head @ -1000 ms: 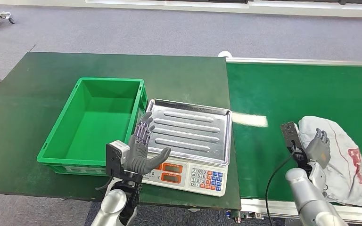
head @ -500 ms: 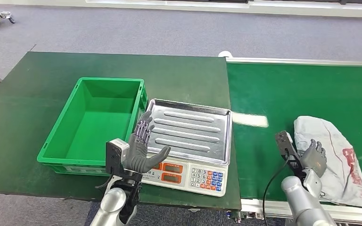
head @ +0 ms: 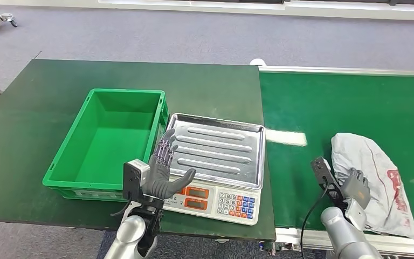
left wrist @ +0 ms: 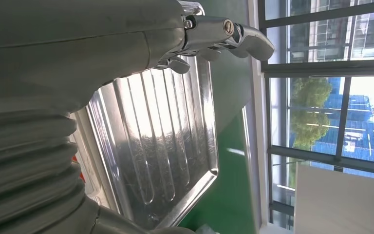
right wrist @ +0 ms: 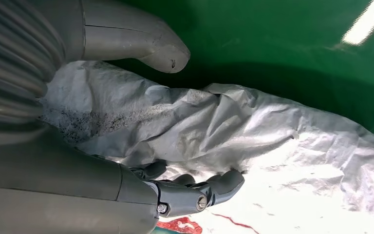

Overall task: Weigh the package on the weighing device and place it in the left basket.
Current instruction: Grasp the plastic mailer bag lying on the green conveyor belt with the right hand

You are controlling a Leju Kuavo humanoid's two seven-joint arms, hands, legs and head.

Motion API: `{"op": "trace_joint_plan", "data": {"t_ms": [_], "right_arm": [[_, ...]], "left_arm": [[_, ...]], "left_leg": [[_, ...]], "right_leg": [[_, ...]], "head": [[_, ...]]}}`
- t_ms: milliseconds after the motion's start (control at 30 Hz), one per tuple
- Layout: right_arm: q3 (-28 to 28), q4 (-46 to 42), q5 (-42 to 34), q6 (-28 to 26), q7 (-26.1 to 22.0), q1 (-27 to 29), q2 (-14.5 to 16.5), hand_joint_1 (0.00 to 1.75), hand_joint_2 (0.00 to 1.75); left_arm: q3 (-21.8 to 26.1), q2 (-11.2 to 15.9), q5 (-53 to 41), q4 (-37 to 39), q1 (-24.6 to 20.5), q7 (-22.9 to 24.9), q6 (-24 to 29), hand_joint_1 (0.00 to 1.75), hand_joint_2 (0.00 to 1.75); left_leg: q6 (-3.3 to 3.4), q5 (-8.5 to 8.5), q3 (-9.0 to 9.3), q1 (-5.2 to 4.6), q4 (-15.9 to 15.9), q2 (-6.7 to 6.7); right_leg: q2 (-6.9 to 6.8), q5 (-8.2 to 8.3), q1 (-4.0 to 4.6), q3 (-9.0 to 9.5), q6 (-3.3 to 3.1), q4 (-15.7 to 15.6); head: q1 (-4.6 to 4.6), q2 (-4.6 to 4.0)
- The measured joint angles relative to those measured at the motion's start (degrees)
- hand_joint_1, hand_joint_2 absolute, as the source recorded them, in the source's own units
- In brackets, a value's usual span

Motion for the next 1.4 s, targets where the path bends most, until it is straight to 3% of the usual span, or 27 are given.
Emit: {"op": "trace_joint_plan", "data": {"t_ms": [200,400,533,667,1000,1400], "right_arm": [[0.0,1.3,3.4,1.0,4.3,-0.4,0.0,0.0,1.75],[0.0,3.1,6.5,9.3,10.5,-1.5,0.1,0.0,1.75],[0.0,4.0,7.5,11.1,12.1,-2.3,0.3,0.0,1.75],[0.0,4.6,7.7,11.6,11.4,-2.6,0.5,1.75,1.75],[-1.1,4.8,6.9,8.9,5.5,-2.6,1.0,1.75,1.75],[-4.3,3.5,1.8,0.5,-8.9,-2.5,2.5,1.75,1.75]], "left_arm": [[0.0,0.0,0.1,0.3,-0.1,0.0,0.0,0.0,1.75],[0.0,0.0,0.6,0.7,-0.4,0.0,-0.5,0.0,1.75],[0.0,0.0,0.7,1.0,-0.7,0.0,-0.6,0.0,1.75],[0.0,-0.1,0.9,1.2,-1.0,0.1,-0.6,0.0,1.75],[0.0,0.0,1.1,1.0,-1.0,0.2,-0.5,0.0,1.75],[0.0,0.0,1.1,1.0,-1.0,0.1,0.1,0.0,1.75]], "left_leg": [[0.01,0.0,-0.01,0.0,0.0,-0.01],[0.01,0.0,0.06,0.0,0.0,-0.02],[0.06,0.01,0.14,0.0,0.0,-0.09],[0.1,0.04,0.17,0.0,0.0,-0.16],[0.14,0.07,0.18,0.0,0.1,-0.16],[0.13,0.07,-0.01,0.0,0.1,-0.14]], "right_leg": [[-0.01,0.0,-0.01,0.0,0.0,0.0],[-0.03,-0.01,0.01,0.06,0.01,0.0],[-0.14,-0.04,0.01,0.21,0.05,0.0],[-0.23,-0.03,0.01,0.32,0.06,0.0],[-0.24,0.03,0.01,0.37,0.13,0.0],[-0.24,0.04,0.01,0.16,0.13,0.0]], "head": [[-0.01,0.0],[-0.01,0.0],[-0.01,0.0],[-0.01,0.0],[-0.01,0.0],[0.0,0.0]]}}
